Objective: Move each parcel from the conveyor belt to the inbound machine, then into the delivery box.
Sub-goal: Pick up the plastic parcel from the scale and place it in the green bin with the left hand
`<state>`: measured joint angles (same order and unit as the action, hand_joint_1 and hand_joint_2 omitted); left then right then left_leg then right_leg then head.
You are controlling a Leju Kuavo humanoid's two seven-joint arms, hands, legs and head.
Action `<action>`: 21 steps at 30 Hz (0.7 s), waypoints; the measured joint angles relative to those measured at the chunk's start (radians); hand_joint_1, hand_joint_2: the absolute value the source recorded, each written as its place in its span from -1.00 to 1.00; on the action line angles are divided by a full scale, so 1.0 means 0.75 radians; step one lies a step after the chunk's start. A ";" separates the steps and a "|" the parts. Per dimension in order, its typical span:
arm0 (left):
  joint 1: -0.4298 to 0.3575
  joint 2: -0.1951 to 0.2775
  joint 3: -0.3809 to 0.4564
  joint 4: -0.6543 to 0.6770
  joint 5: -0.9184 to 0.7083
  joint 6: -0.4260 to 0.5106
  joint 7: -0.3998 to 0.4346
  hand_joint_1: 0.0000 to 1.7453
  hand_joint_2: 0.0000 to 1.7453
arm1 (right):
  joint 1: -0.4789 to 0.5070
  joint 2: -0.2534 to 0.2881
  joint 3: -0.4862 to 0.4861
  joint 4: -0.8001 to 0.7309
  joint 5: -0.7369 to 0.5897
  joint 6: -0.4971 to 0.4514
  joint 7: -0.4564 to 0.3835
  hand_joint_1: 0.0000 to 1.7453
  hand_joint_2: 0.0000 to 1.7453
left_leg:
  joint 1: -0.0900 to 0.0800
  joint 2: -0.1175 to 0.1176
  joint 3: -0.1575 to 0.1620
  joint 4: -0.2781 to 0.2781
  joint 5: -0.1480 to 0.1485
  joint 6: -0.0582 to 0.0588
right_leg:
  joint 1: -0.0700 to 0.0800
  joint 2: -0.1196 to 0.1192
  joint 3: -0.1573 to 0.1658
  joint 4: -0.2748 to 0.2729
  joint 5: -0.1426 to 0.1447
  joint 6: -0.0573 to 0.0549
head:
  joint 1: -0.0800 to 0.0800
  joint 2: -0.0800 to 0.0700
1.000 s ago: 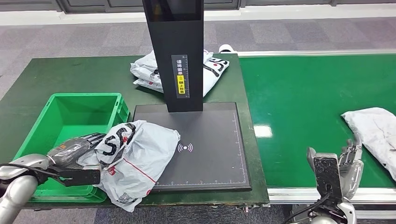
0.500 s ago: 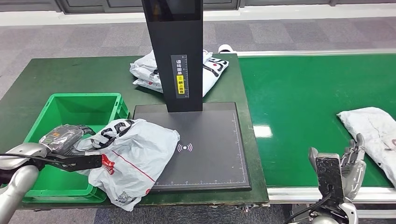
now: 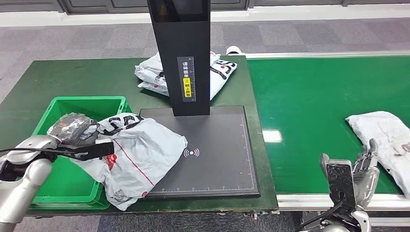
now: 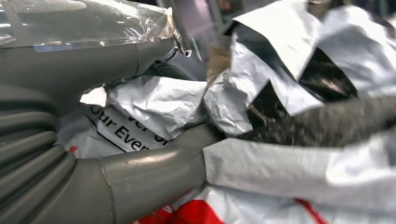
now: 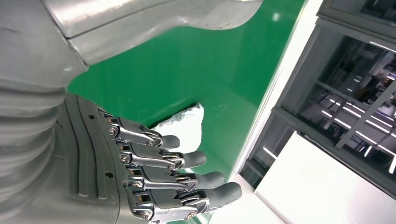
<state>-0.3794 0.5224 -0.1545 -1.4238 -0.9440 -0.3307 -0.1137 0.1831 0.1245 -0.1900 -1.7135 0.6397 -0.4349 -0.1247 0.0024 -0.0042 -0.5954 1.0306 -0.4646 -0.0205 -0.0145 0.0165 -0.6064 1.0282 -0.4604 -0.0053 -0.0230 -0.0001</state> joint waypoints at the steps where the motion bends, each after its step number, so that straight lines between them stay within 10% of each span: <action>1: -0.012 -0.016 0.000 0.012 -0.006 0.024 0.021 1.00 1.00 | 0.004 0.001 0.000 -0.001 0.003 0.000 -0.001 -1.00 1.00 | 0.000 0.000 0.000 0.000 0.000 0.000 | 0.000 0.000 0.000 0.000 0.000 0.000 | 0.000 0.000; 21: -0.229 -0.309 0.286 0.133 0.219 0.654 0.155 1.00 1.00 | 0.042 0.038 0.000 -0.010 0.011 -0.026 -0.020 -1.00 1.00 | 0.000 0.005 -0.002 0.000 0.001 -0.001 | 0.002 0.004 -0.004 0.000 0.003 -0.003 | 0.000 0.000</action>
<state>-0.5515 0.2903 0.0599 -1.3241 -0.7794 0.1602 0.0022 0.2143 0.1531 -0.1900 -1.7212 0.6482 -0.4546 -0.1395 0.0026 -0.0005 -0.5971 1.0309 -0.4640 -0.0211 -0.0129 0.0193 -0.6096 1.0285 -0.4583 -0.0074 -0.0230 -0.0002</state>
